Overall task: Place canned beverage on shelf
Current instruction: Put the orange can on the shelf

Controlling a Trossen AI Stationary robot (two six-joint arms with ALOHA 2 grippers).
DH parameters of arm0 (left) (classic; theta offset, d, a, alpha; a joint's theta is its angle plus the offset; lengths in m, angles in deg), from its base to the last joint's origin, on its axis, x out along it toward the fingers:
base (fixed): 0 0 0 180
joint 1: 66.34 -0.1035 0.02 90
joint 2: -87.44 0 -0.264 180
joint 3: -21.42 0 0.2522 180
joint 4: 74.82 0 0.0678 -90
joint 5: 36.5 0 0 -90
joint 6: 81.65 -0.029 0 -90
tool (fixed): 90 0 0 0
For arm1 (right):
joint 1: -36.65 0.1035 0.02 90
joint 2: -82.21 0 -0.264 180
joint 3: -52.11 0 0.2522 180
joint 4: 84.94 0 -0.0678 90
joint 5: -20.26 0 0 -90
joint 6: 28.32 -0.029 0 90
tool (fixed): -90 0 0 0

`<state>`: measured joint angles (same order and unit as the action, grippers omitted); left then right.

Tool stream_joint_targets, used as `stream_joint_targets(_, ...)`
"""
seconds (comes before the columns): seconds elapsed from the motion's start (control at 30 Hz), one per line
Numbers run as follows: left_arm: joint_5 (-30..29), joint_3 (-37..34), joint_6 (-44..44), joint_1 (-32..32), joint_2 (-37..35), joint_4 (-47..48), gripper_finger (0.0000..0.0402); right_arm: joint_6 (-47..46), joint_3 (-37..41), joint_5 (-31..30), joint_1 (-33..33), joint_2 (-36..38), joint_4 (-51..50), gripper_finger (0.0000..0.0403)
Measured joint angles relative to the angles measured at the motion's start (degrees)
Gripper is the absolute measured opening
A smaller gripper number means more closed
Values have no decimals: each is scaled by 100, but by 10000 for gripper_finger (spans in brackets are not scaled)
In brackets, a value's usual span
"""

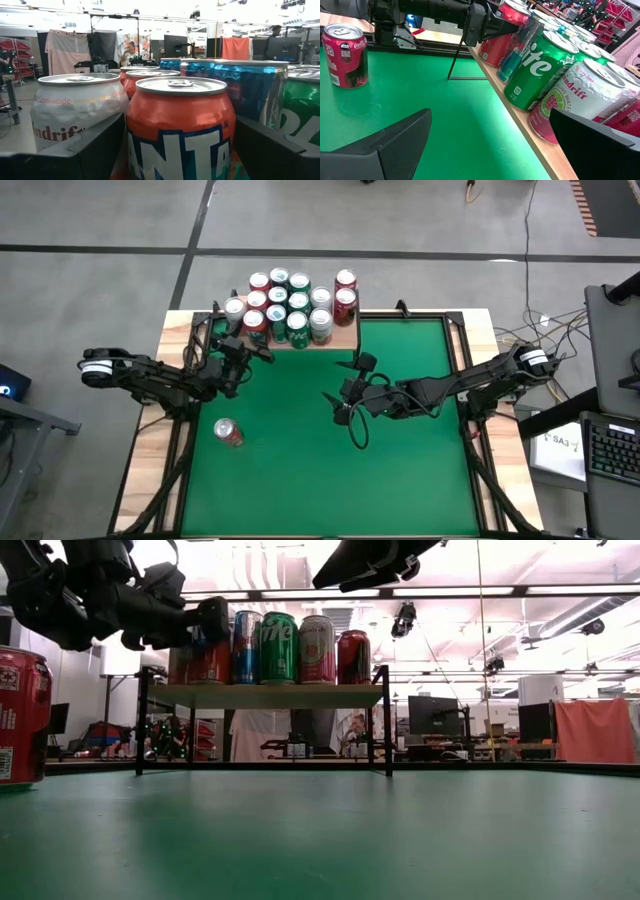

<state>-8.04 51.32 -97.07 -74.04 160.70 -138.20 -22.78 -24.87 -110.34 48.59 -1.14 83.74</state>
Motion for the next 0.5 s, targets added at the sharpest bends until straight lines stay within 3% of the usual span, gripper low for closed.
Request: stream_joint_targets(0.5,-80,9,4,2,2,0,337,0,0,0,0,0,0,398)
